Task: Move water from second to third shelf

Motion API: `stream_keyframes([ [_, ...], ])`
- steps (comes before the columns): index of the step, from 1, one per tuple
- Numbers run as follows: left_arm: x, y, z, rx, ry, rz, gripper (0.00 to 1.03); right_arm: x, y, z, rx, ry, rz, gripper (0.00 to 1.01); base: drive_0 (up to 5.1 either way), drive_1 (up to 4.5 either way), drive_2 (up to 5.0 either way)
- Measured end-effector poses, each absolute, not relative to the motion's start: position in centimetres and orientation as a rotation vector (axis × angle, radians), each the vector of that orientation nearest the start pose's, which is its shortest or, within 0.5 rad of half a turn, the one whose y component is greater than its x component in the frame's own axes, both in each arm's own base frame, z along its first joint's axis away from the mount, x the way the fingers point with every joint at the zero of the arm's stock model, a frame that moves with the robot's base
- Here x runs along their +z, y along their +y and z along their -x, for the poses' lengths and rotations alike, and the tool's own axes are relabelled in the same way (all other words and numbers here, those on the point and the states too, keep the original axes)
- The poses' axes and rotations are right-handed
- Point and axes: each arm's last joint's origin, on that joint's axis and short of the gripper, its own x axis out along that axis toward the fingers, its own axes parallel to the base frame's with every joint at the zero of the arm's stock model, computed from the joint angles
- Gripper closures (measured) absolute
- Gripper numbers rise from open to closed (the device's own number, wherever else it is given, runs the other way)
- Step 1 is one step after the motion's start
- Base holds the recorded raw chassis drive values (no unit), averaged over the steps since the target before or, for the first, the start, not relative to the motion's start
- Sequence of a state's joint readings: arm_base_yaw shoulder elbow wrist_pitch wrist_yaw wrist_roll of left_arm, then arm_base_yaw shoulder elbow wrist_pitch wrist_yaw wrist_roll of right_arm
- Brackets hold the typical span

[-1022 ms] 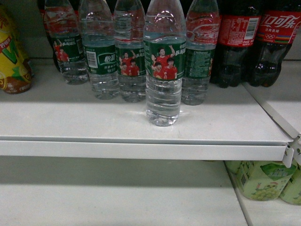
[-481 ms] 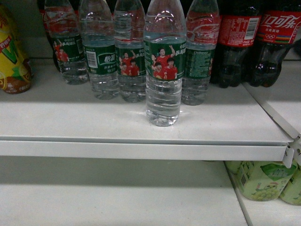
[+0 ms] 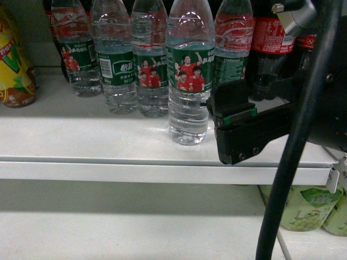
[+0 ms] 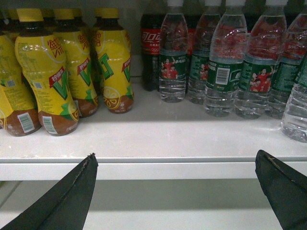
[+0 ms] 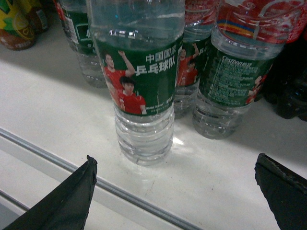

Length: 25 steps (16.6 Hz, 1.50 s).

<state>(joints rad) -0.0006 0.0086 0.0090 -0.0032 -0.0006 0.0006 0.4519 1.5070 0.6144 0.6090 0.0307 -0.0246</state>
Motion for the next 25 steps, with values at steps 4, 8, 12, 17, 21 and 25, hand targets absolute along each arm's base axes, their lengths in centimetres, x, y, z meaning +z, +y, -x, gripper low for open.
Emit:
stream_keyframes([
  [4, 16.6, 0.0, -9.8, 0.000, 0.003, -0.001, 0.05, 19.8, 14.3, -27.8, 0.490, 0.282, 0.042, 0.03, 0.0, 0.00, 0.0],
  [8, 16.6, 0.0, -9.8, 0.000, 0.003, -0.001, 0.05, 19.4, 15.4, -28.8, 0.516, 0.344, 0.015, 0.03, 0.0, 0.00, 0.0],
  [12, 16.6, 0.0, -9.8, 0.000, 0.003, -0.001, 0.05, 19.7, 16.9, -30.1, 0.494, 0.344, -0.004, 0.03, 0.0, 0.00, 0.0],
  [17, 16.6, 0.0, -9.8, 0.000, 0.003, -0.001, 0.05, 19.7, 17.7, -31.9, 0.426, 0.366, -0.038, 0.03, 0.0, 0.00, 0.0],
  [21, 16.6, 0.0, -9.8, 0.000, 0.003, -0.001, 0.05, 19.6, 18.5, -33.3, 0.358, 0.361, -0.051, 0.03, 0.0, 0.00, 0.0],
  [25, 16.6, 0.0, -9.8, 0.000, 0.002, -0.001, 0.05, 19.2, 19.1, -33.9, 0.326, 0.354, -0.052, 0.03, 0.0, 0.00, 0.0],
])
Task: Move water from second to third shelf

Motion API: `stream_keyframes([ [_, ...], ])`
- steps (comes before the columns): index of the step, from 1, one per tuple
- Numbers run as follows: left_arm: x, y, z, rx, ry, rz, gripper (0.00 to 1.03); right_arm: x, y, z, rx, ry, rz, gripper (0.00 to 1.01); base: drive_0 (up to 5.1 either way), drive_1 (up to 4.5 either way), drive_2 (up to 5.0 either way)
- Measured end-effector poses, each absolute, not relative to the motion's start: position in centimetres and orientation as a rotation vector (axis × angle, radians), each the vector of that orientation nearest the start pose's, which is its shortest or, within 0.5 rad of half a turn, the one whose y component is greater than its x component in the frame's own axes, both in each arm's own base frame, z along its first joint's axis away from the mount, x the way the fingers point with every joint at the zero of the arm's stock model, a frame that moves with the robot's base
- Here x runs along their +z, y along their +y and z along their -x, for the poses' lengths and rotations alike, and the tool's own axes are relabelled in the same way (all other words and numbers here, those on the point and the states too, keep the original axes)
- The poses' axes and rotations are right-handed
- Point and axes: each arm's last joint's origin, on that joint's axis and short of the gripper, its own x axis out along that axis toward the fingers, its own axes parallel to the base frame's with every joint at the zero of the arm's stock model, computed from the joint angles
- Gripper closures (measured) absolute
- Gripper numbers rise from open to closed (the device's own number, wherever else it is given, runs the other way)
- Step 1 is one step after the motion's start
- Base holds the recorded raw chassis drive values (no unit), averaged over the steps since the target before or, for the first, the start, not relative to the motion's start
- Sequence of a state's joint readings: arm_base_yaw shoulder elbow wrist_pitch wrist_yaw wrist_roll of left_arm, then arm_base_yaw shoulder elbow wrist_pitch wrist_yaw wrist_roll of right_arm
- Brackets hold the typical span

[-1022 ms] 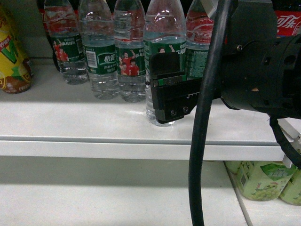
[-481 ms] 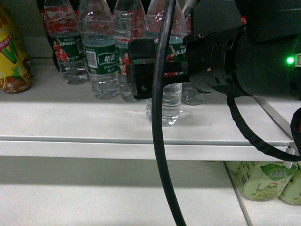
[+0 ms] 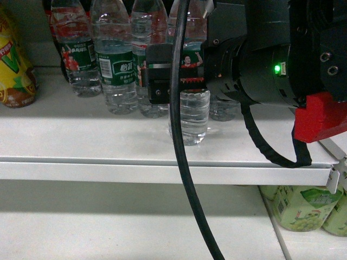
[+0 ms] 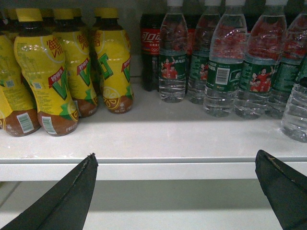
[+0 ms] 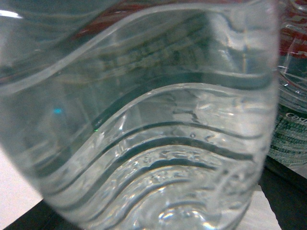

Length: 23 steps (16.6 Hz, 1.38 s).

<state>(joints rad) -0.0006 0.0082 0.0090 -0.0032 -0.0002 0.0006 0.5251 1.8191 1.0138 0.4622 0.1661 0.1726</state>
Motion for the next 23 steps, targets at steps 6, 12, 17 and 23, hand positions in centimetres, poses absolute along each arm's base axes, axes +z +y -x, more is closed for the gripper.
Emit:
stream_keyframes([
  [6, 16.6, 0.0, -9.8, 0.000, 0.003, -0.001, 0.05, 19.2, 19.9, -33.8, 0.314, 0.353, -0.058, 0.22, 0.0, 0.00, 0.0],
  [12, 16.6, 0.0, -9.8, 0.000, 0.003, -0.001, 0.05, 19.5, 19.1, -31.6, 0.352, 0.343, -0.065, 0.61, 0.0, 0.00, 0.0],
  [17, 16.6, 0.0, -9.8, 0.000, 0.003, -0.001, 0.05, 19.6, 15.7, -27.5, 0.387, 0.362, -0.059, 0.61, 0.0, 0.00, 0.0],
  [23, 16.6, 0.0, -9.8, 0.000, 0.003, -0.001, 0.05, 20.3, 7.2, -23.4, 0.220, 0.355, -0.024, 0.62, 0.0, 0.00, 0.0],
])
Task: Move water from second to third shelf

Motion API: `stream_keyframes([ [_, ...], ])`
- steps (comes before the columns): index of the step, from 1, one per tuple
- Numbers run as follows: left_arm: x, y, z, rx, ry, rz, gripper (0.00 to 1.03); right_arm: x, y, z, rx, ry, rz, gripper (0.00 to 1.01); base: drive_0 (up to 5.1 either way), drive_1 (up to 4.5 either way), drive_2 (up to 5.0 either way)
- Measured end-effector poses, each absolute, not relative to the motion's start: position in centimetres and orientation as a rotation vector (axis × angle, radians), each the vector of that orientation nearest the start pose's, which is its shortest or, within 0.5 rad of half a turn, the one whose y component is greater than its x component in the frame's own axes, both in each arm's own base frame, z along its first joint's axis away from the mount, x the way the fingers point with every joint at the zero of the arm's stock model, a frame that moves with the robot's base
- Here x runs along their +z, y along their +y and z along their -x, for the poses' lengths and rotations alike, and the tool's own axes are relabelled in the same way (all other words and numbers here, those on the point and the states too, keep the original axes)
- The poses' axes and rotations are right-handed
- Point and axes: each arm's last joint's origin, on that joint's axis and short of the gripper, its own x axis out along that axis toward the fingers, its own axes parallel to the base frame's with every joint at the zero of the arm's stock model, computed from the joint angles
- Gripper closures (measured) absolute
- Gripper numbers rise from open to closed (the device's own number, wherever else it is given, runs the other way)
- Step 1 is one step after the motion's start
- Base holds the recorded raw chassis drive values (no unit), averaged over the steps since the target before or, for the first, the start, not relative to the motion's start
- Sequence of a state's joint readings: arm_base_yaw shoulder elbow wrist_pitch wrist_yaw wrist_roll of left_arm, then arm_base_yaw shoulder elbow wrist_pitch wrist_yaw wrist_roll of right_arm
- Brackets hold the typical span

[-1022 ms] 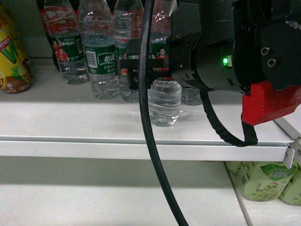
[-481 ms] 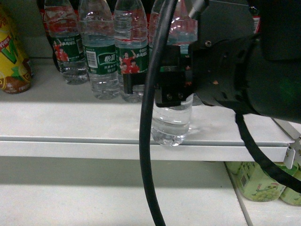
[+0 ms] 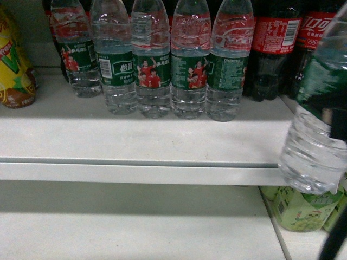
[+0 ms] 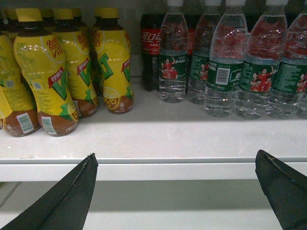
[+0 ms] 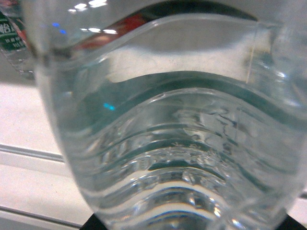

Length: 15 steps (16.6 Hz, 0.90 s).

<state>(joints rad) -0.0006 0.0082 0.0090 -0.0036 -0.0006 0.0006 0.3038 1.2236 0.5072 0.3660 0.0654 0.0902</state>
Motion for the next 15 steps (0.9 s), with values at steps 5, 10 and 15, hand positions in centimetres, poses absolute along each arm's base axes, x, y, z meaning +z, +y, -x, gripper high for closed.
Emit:
stream_keyframes([
  [5, 16.6, 0.0, -9.8, 0.000, 0.003, -0.001, 0.05, 22.4, 2.5, -18.6, 0.147, 0.292, -0.063, 0.62, 0.0, 0.00, 0.0],
  [10, 16.6, 0.0, -9.8, 0.000, 0.003, -0.001, 0.05, 22.9, 1.8, -14.3, 0.143, 0.255, -0.080, 0.62, 0.0, 0.00, 0.0],
  [15, 16.6, 0.0, -9.8, 0.000, 0.003, -0.001, 0.05, 23.0, 1.9, -13.9, 0.128, 0.243, -0.087, 0.62, 0.0, 0.00, 0.0],
])
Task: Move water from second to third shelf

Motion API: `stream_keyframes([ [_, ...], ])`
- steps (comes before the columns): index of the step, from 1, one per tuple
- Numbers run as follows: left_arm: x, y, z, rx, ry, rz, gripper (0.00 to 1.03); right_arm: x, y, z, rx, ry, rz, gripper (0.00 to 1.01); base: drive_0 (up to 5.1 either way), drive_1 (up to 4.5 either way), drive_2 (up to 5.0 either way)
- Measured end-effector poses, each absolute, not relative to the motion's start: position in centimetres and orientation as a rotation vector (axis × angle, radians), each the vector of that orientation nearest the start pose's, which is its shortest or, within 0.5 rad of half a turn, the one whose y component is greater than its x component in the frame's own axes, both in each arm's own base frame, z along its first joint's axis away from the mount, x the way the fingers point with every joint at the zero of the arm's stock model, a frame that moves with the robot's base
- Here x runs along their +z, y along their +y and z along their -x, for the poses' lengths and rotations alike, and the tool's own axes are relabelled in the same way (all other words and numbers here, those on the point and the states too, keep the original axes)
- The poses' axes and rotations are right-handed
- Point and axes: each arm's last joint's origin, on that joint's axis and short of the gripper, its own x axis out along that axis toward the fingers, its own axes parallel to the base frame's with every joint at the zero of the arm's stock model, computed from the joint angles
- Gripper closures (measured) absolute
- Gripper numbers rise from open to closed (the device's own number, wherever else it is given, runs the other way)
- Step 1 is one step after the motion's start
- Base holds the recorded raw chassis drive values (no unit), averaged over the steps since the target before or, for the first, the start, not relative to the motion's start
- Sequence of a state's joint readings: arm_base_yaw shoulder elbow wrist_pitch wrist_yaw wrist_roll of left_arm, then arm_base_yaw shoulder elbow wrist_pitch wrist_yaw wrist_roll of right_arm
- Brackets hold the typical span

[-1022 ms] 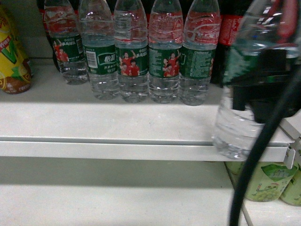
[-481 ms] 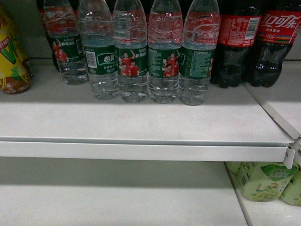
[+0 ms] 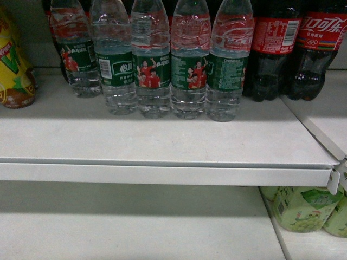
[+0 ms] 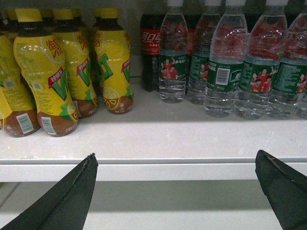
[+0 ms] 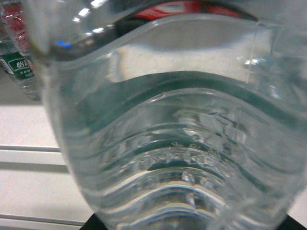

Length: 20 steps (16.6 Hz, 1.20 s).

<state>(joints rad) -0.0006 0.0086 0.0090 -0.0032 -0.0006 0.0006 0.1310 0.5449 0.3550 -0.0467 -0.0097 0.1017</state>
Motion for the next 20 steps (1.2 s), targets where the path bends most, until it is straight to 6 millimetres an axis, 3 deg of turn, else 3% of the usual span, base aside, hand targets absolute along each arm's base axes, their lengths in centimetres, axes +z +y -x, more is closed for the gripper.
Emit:
stream_keyframes([
  [20, 16.51, -0.01, -9.77, 0.000, 0.007, -0.001, 0.05, 22.87, 1.48, -13.46, 0.078, 0.235, -0.096, 0.62, 0.0, 0.00, 0.0],
])
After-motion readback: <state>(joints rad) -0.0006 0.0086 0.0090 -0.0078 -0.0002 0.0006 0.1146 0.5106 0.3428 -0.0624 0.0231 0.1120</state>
